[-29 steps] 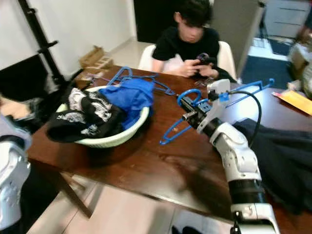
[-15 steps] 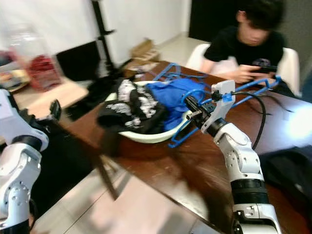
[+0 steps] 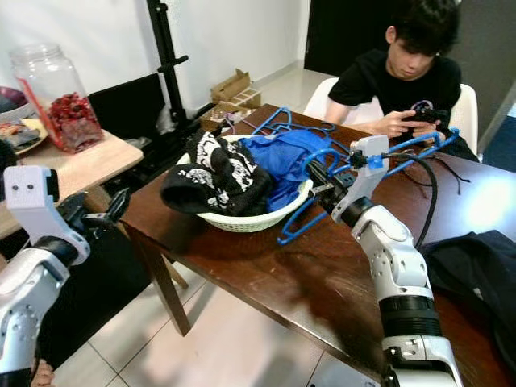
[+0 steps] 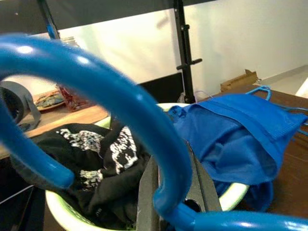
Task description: Hang hanger
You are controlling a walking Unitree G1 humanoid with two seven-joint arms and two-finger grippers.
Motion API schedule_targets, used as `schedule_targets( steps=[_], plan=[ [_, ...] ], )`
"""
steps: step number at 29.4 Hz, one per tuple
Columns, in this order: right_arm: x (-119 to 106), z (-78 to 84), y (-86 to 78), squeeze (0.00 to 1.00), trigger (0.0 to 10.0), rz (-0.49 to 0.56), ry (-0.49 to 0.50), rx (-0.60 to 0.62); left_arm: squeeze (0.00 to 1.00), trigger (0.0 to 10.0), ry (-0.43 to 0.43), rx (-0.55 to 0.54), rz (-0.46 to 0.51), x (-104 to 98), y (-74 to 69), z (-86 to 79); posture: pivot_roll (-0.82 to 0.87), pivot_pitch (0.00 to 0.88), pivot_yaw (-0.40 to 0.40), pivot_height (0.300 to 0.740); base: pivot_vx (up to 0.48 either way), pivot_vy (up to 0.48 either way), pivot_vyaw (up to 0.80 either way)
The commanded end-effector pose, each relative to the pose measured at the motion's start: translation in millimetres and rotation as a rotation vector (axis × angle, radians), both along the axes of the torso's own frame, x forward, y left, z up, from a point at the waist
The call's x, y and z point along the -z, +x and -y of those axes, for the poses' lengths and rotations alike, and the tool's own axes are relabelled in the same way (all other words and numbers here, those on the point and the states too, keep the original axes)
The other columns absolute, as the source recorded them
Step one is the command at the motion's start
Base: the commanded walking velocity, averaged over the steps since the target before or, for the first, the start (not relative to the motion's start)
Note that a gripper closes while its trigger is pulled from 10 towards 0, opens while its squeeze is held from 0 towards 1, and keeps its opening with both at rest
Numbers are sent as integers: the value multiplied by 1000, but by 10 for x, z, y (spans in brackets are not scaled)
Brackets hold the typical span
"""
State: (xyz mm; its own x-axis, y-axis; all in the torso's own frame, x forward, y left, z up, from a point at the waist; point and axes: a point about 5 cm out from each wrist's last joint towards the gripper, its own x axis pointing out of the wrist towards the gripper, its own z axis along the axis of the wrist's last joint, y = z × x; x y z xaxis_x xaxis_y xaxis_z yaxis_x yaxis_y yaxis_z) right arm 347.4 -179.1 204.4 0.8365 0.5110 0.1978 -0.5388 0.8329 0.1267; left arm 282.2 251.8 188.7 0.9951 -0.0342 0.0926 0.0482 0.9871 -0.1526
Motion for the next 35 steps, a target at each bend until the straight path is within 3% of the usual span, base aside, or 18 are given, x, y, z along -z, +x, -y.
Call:
schedule_targets(
  steps=[1, 6, 14, 15, 16, 18, 20, 26, 33, 35],
  plan=[
    [-13, 13, 2, 0, 10000, 15, 9, 4, 0, 10000, 2, 8, 16, -19, 14, -47, 111, 24, -32, 735, 0, 0, 0],
    [-7, 26, -5, 0, 10000, 12, 5, 5, 0, 10000, -57, 47, 16, 33, 105, -84, 96, 21, -35, 735, 0, 0, 0],
    [-2, 56, -10, 0, 10000, 8, -1, 9, 0, 10000, -15, 154, -23, 59, 217, -39, 87, 26, -43, 735, 0, 0, 0],
    [1, 59, -7, 0, 10000, 6, -2, 10, 0, 10000, 39, 206, -41, 55, 252, 26, 87, 29, -43, 735, 0, 0, 0],
    [1, 59, -7, 0, 10000, 6, -2, 10, 0, 10000, 39, 206, -41, 55, 252, 26, 87, 29, -43, 735, 0, 0, 0],
    [14, 67, -4, 0, 10000, 1, -2, 16, 0, 10000, 176, 280, -107, 102, 318, 126, 79, 31, -34, 735, 0, 0, 0],
    [14, 67, -4, 0, 10000, 1, -2, 16, 0, 10000, 176, 280, -107, 102, 318, 126, 79, 31, -34, 735, 0, 0, 0],
    [25, 80, -14, 0, 10000, -7, 9, 23, 0, 10000, 324, 353, -134, 94, 339, 202, 83, 35, -28, 735, 0, 0, 0],
    [24, 70, -13, 0, 10000, -8, 17, 22, 0, 10000, 410, 324, -135, 88, 409, 162, 83, 36, -27, 735, 0, 0, 0],
    [21, 70, -14, 0, 10000, -8, 19, 23, 0, 10000, 475, 325, -135, 67, 483, 169, 79, 43, -24, 735, 0, 0, 0]
  ],
)
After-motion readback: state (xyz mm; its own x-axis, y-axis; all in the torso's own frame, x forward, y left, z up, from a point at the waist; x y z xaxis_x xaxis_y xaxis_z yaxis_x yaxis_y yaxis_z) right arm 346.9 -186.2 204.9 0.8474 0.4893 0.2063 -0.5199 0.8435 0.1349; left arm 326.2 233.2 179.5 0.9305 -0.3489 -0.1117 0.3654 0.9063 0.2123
